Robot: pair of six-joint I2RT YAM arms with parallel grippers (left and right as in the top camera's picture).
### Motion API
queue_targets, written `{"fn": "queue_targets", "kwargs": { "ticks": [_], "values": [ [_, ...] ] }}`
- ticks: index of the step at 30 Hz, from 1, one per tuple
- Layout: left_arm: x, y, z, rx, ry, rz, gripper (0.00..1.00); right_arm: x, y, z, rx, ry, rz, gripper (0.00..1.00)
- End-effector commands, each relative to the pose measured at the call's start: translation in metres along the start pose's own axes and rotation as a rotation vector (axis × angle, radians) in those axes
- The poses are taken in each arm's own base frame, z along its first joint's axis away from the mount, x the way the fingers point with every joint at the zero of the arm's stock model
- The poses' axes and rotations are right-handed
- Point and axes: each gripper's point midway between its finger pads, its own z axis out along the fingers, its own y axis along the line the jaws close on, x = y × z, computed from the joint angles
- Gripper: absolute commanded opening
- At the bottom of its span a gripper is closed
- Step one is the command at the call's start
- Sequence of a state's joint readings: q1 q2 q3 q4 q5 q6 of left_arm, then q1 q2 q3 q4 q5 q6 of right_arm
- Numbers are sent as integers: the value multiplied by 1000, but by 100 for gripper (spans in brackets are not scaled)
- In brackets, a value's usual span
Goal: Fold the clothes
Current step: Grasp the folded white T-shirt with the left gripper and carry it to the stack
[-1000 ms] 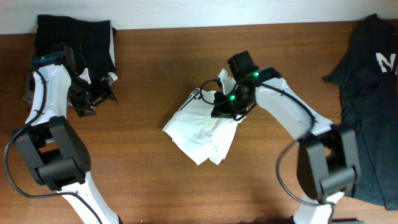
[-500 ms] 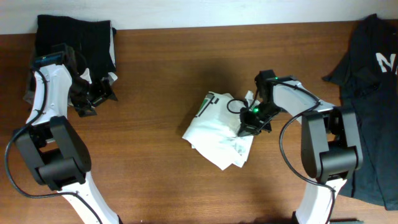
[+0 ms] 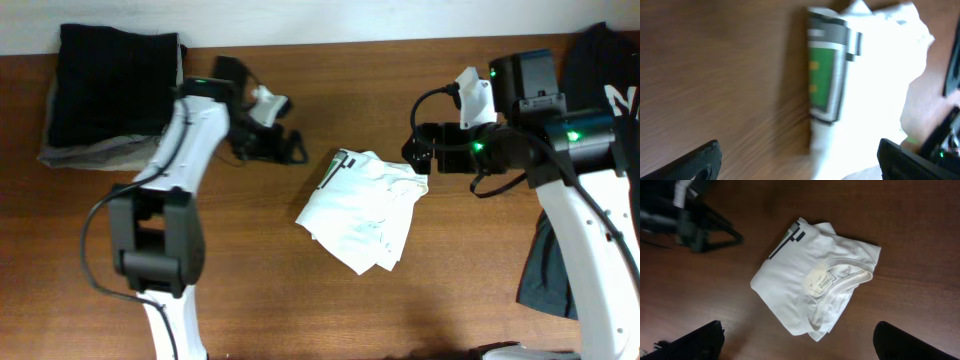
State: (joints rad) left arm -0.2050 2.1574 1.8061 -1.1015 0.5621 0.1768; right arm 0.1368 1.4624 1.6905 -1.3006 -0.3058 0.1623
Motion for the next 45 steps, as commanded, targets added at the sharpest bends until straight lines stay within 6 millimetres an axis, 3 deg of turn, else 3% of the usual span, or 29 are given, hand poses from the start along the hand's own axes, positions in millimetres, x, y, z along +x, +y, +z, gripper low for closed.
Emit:
{"fn": "queue_targets", "kwargs": {
  "ticks": [1, 5, 11, 16, 22, 23, 25, 27, 29, 33, 37, 41, 45],
  "values": [
    [10, -10, 46, 116, 79, 15, 99, 3, -4, -14, 32, -20, 13, 99],
    [13, -9, 79, 243, 100, -24, 99, 10, -7, -13, 44, 9, 22, 98],
    [43, -13, 119, 365, 218, -104, 99, 10, -7, -13, 44, 8, 22, 98],
    [55, -44, 137, 386, 283, -57, 99, 10, -9, -13, 55, 8, 22, 99],
    [49, -51, 150, 360, 261, 11, 98, 15, -11, -13, 65, 28, 28, 99],
    [45, -52, 152, 359, 243, 33, 68, 16, -11, -13, 66, 30, 28, 99],
    [42, -54, 155, 357, 232, 40, 35, 17, -11, -13, 66, 34, 30, 99],
    [42, -59, 158, 356, 231, 52, 24, 18, -11, -13, 67, 39, 31, 99],
    [43, -63, 163, 342, 238, 75, 1, 19, -11, -13, 67, 41, 32, 99],
    [39, -48, 171, 230, 228, 118, 1, 21, -11, -14, 69, 50, 34, 99],
    [2, 1, 150, 78, 127, 90, 1, 22, -12, -14, 70, 56, 36, 99],
    [-49, 65, 97, -111, -22, 82, 1, 23, -12, -14, 70, 60, 37, 99],
    [-80, 105, 40, -216, -119, 145, 1, 30, -12, -14, 74, 85, 45, 99]
  ]
}}
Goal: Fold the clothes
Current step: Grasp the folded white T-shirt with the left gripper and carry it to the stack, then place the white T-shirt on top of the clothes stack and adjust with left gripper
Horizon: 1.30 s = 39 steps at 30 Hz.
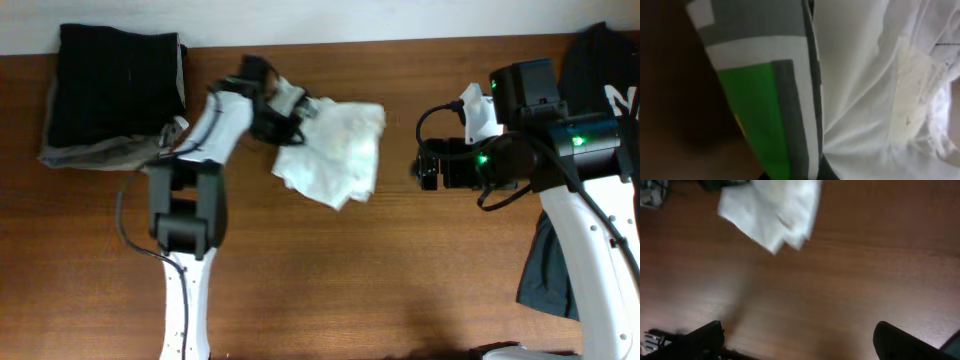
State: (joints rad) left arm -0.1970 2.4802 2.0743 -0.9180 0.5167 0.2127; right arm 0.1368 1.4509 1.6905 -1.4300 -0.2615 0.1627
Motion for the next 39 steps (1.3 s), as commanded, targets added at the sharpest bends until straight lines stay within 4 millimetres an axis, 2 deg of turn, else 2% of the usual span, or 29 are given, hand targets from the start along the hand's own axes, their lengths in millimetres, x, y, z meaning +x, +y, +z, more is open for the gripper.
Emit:
{"fn": "queue_targets", "kwargs": {
  "ticks": [1, 6, 11, 17, 21, 27, 33, 37, 39],
  "values": [
    [-14, 58, -37, -198, -23, 89, 1, 2, -2, -8, 13, -13, 14, 99],
    [-43, 108, -124, -345, -144, 77, 1, 7, -3, -8, 15, 3, 38, 99],
    [-52, 144, -188, -424, -260, 19, 1, 8, -3, -8, 16, 7, 43, 99],
    [-55, 179, -241, -499, -376, -43, 1, 15, -4, -9, 22, 36, 54, 98],
    [-52, 192, -261, -527, -408, -61, 1, 16, -4, -9, 22, 40, 56, 99],
    [-51, 195, -290, -557, -447, -69, 1, 16, -5, -9, 23, 40, 67, 99],
    [-33, 218, -310, -588, -461, -111, 1, 17, -5, -9, 23, 43, 68, 99],
    [-34, 211, -313, -495, -502, -99, 1, 17, -5, -9, 23, 43, 75, 99],
    [-35, 208, -320, -501, -509, -95, 1, 17, -5, -9, 23, 45, 75, 99]
  ]
}}
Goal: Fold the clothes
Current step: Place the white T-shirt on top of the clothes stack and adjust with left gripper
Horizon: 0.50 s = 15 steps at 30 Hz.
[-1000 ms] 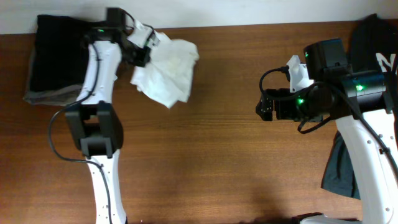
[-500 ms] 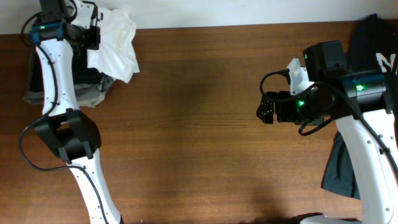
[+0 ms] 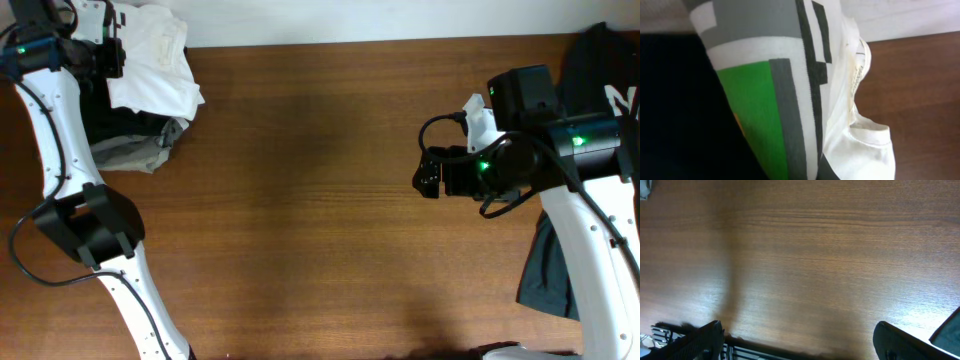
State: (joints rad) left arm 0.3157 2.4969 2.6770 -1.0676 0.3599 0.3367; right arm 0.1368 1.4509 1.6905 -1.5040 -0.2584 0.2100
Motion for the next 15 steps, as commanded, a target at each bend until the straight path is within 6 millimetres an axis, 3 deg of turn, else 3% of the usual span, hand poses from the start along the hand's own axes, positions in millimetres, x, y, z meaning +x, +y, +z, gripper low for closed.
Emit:
{"fn": "queue_targets", "kwargs": {
  "ticks": [1, 8, 15],
  "values": [
    [-19, 0, -18, 12, -64, 7, 1, 1, -2, -8, 7, -21, 10, 99],
    [-10, 44, -32, -70, -72, -3, 1, 3, -2, -8, 9, -13, 12, 99],
    [-13, 60, -37, -99, -98, 14, 1, 6, -3, -8, 11, -2, 15, 99]
  ]
}}
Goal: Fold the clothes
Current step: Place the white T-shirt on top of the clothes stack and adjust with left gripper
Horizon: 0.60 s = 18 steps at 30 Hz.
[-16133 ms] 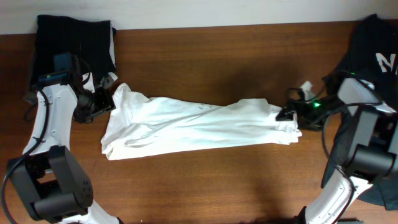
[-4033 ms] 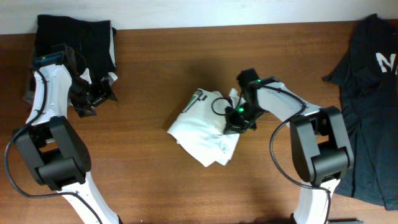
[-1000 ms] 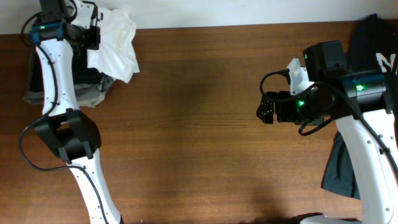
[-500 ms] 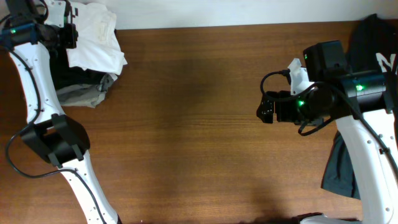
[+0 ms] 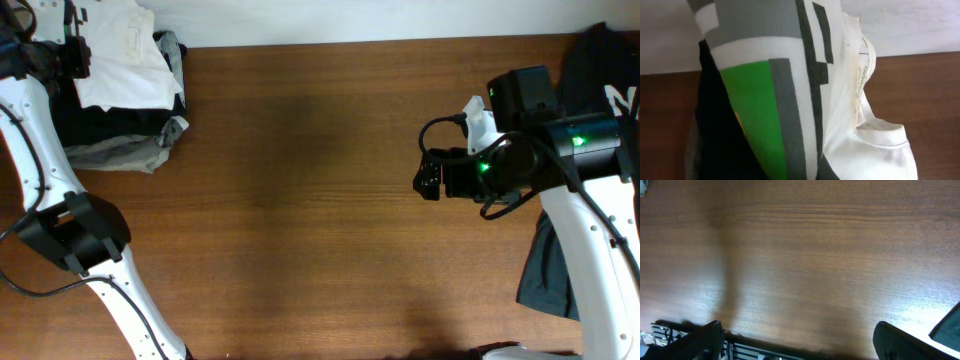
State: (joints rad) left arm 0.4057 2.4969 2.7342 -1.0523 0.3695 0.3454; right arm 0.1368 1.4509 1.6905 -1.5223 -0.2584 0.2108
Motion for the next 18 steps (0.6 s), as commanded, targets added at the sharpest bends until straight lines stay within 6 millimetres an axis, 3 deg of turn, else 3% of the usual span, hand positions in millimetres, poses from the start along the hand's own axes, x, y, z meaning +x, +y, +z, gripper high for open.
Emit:
{"fn": "queue_targets", "kwargs": {
  "ticks": [1, 5, 14, 15, 17, 18],
  "values": [
    [-6, 11, -4, -23, -31, 48, 1, 2, -2, -8, 7, -19, 10, 99],
    [4, 33, 7, -71, -21, 39, 1, 2, -2, -8, 7, -19, 10, 99],
    [52, 85, 45, -128, 34, -34, 1, 7, -3, -8, 11, 2, 16, 99],
    [53, 89, 46, -134, 28, -35, 3, 7, -3, -8, 12, 2, 16, 99],
    [49, 96, 44, -150, 3, -30, 32, 8, -3, -8, 12, 5, 17, 99],
    [45, 101, 43, -165, -14, -47, 32, 9, -3, -8, 13, 9, 18, 99]
  ]
}}
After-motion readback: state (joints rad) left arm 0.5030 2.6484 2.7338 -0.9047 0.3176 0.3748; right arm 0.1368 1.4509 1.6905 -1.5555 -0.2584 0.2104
